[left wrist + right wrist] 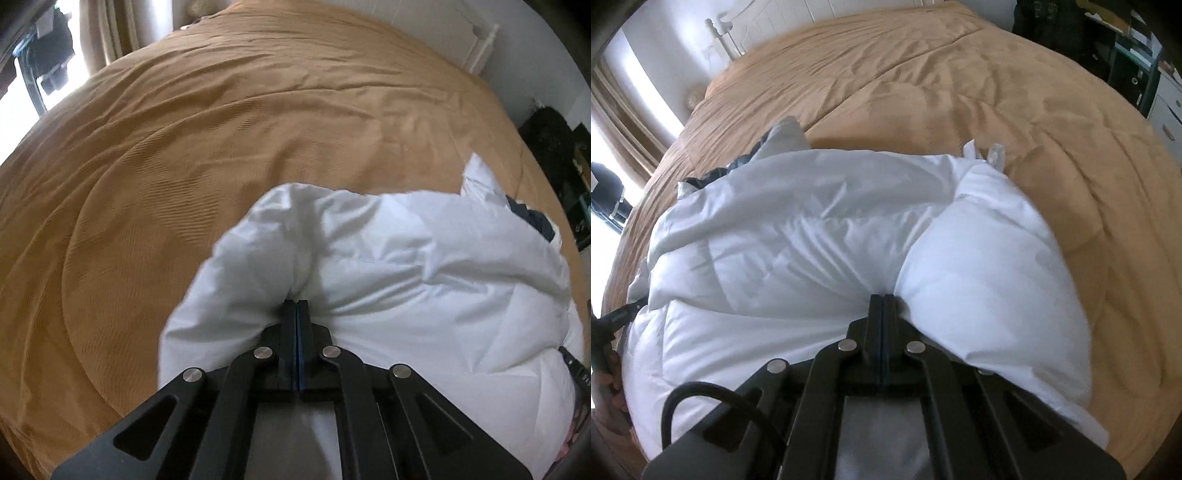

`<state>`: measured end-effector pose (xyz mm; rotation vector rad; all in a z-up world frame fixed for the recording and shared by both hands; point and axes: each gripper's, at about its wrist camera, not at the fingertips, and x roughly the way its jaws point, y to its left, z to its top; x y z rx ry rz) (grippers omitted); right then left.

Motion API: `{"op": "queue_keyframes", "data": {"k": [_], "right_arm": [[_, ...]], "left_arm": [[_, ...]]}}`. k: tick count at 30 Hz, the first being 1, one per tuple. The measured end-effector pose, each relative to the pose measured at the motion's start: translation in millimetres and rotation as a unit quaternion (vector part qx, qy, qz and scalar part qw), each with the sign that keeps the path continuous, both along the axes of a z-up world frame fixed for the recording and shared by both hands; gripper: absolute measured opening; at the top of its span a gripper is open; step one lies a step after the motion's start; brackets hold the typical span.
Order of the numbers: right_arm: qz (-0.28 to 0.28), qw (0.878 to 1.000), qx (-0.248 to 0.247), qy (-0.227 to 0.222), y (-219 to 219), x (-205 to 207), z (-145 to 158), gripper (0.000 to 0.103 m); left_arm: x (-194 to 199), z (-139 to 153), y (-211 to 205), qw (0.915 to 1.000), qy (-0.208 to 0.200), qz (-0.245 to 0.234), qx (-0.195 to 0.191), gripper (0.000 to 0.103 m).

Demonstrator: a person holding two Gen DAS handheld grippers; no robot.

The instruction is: Fold large clothes

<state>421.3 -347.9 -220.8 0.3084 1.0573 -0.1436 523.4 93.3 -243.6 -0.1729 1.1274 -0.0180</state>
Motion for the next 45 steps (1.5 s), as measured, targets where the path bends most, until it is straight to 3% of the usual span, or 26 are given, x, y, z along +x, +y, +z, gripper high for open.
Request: {"op": "queue_keyframes", "data": {"k": [3,5,8,10,14,18,20,24,25,27,30,32,34,36,40,42,45], "right_arm": [[-0.013,1.0,0.001,-0.003,-13,-12,5,0.0],[-0.036,0.999,0.014,-0.008,-27,-16,12,0.0],[-0.038,0.998,0.022,-0.055,-21,-42,54,0.0],[-0.008,0.996,0.024,-0.081,1,-60,79,0.0],[0.04,0.995,0.0,-0.09,47,-91,85,0.0],[0.045,0.998,-0.02,-0.048,53,-104,39,0.0],[0.044,0.996,-0.055,-0.05,49,-110,19,0.0],[0.047,0.994,-0.084,-0.058,48,-113,0,0.0],[0.048,0.993,-0.09,-0.056,48,-112,1,0.0],[0.036,0.993,-0.09,-0.064,48,-117,13,0.0],[0.047,0.985,-0.065,-0.155,68,-140,43,0.002],[0.067,0.979,-0.04,-0.189,95,-152,54,0.002],[0.085,0.976,-0.029,-0.199,118,-153,51,0.002],[0.097,0.98,-0.034,-0.168,134,-145,32,0.0],[0.099,0.986,-0.028,-0.133,127,-137,0,0.0],[0.104,0.986,-0.013,-0.128,121,-134,8,0.0],[0.059,0.984,-0.008,-0.169,92,-146,38,0.0]], "left_arm": [[-3,19,2,0.9993,-0.009,0.008,0.034,0.001],[-19,53,-1,0.9981,-0.044,0.002,0.043,0.0],[-57,99,-24,0.9945,-0.096,-0.026,0.032,0.001],[-87,108,-47,0.9931,-0.104,-0.053,0.017,0.001],[-117,67,-77,0.9946,-0.05,-0.091,0.005,0.001],[-129,27,-73,0.9936,-0.059,-0.081,0.052,0.001],[-125,17,-63,0.9959,-0.055,-0.064,0.032,0.001],[-126,20,-54,0.9964,-0.053,-0.061,0.023,0.001],[-130,30,-53,0.996,-0.061,-0.053,0.038,0.001],[-150,52,-62,0.9885,-0.118,-0.069,0.064,0.001],[-184,67,-85,0.979,-0.171,-0.104,0.038,0.001],[-192,59,-100,0.9778,-0.172,-0.119,0.011,0.001],[-189,42,-110,0.9801,-0.158,-0.117,0.023,0.001],[-181,27,-104,0.9839,-0.144,-0.105,0.008,0.001],[-171,29,-99,0.987,-0.128,-0.096,-0.005,0.001],[-175,46,-91,0.9853,-0.149,-0.084,-0.002,0.001],[-175,45,-62,0.9878,-0.15,-0.042,0.001,0.001]]}}
